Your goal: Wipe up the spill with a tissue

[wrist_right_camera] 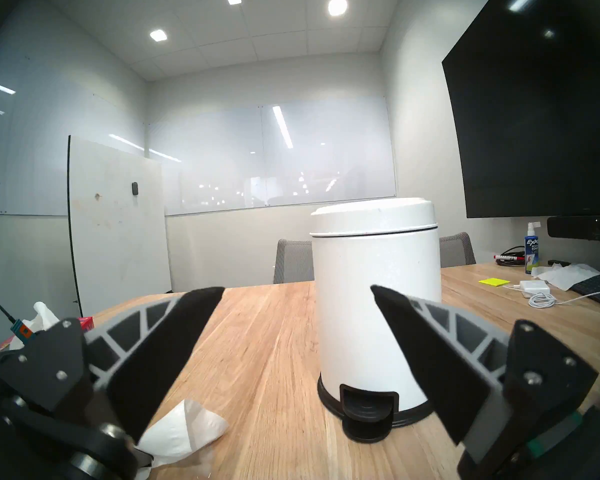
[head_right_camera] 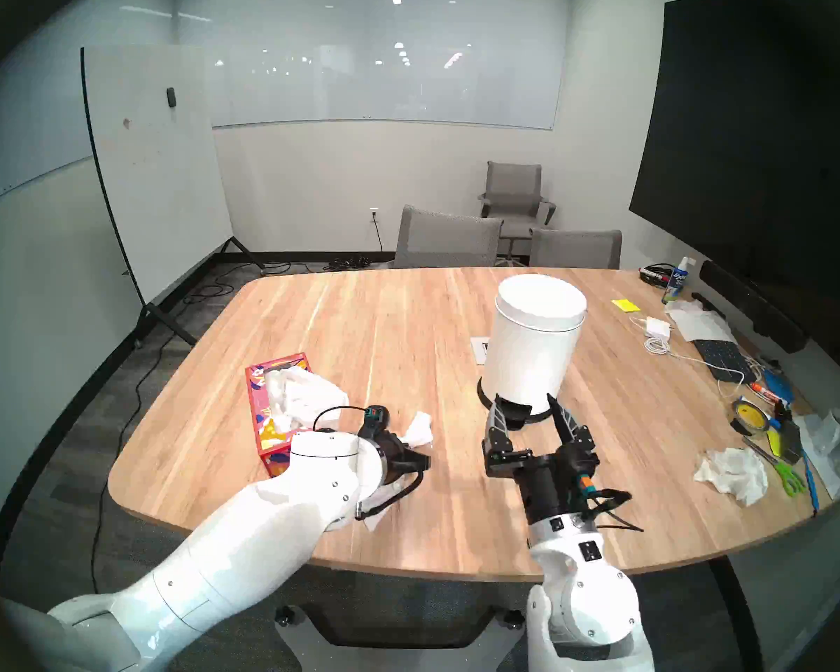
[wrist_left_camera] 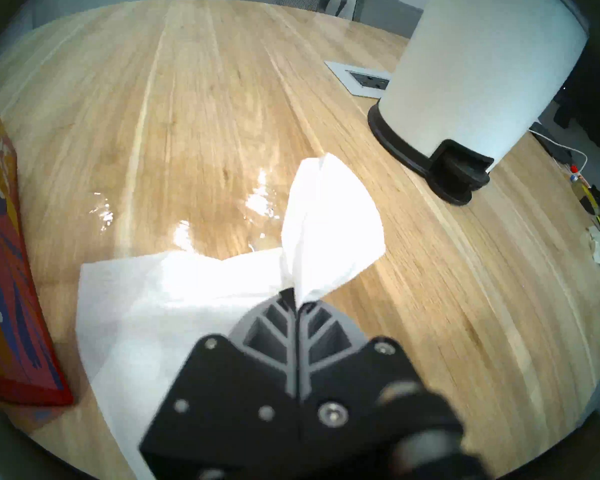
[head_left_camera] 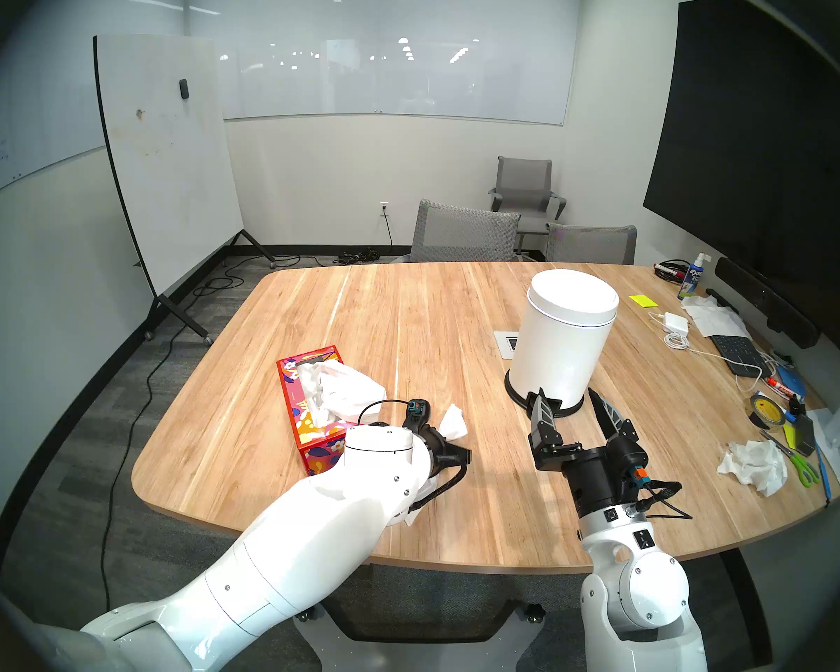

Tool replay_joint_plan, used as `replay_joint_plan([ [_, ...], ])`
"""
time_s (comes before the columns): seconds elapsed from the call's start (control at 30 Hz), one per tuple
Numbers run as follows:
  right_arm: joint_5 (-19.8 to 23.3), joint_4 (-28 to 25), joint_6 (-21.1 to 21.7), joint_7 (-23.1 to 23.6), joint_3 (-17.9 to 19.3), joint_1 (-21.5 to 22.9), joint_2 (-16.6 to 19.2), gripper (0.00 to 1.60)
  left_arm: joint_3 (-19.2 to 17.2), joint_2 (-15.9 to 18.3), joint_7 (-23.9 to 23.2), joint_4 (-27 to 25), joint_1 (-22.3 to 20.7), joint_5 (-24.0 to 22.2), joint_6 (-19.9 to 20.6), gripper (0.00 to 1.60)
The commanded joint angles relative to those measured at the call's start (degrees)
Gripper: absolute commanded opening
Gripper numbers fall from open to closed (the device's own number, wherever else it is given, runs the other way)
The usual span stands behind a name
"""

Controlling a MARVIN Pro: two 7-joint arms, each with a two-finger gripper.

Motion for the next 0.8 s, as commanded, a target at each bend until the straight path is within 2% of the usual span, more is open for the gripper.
replay_joint_plan([
  [0.0,-0.04,-1.39,-0.13,0.11,0.03,0.10,0.13,1.60,-0.27,-0.96,-1.72,2.39,-2.10,-0.55,-0.01,0.00],
  [0.33,-0.04,-1.38,-0.14,0.11,0.03,0.11,0.13,1.60,1.31,-2.25,-2.92,6.88,-3.36,-0.10,-1.09,0.00],
  [0.77,-0.04,-1.34,-0.18,0.10,0.03,0.13,0.12,1.60,3.61,-6.93,-4.50,13.58,-8.35,1.10,-1.60,0.00],
])
